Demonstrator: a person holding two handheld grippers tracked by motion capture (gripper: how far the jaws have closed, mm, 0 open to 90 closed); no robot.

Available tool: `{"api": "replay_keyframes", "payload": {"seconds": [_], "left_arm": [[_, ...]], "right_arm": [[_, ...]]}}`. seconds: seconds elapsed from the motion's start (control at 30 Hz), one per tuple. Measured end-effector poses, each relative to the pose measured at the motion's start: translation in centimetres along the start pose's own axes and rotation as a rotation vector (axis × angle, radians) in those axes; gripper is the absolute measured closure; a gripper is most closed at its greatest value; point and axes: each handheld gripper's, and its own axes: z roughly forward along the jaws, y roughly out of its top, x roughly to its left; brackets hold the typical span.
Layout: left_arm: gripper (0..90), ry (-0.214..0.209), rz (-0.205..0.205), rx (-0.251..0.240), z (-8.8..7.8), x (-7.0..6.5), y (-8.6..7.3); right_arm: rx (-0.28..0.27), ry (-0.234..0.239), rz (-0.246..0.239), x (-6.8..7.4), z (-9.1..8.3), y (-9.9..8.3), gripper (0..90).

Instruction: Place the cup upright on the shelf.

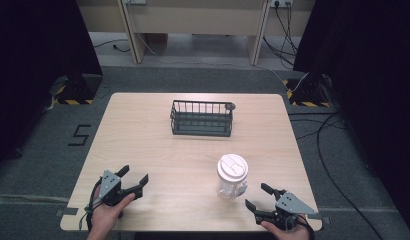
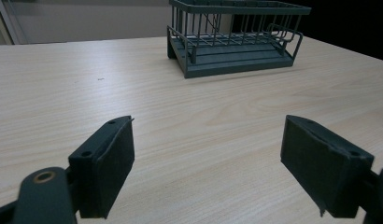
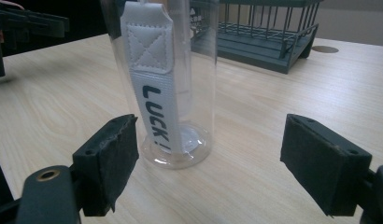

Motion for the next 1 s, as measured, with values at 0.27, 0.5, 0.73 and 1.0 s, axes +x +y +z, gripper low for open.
{"api": "replay_keyframes", "payload": {"seconds": [0.27, 0.5, 0.73, 1.0], "left_arm": [[17.0, -0.011, 0.0, -0.004, 0.0, -0.3, 0.0], [17.0, -0.014, 0.003, -0.003, 0.0, -0.4, 0.0], [17.0, -0.017, 0.002, -0.003, 0.1, -0.5, 0.0], [17.0, -0.018, 0.003, -0.003, 0.1, -0.5, 0.0]], "right_arm": [[-0.021, 0.006, 0.01, 0.4, 0.1, 0.6, 18.8], [-0.019, 0.016, -0.004, 0.8, 0.7, 1.1, 18.6], [-0.011, 0.023, -0.022, 0.9, 1.4, 1.6, 18.2], [0.001, 0.034, -0.029, 1.0, 2.2, 2.0, 18.1]]}}
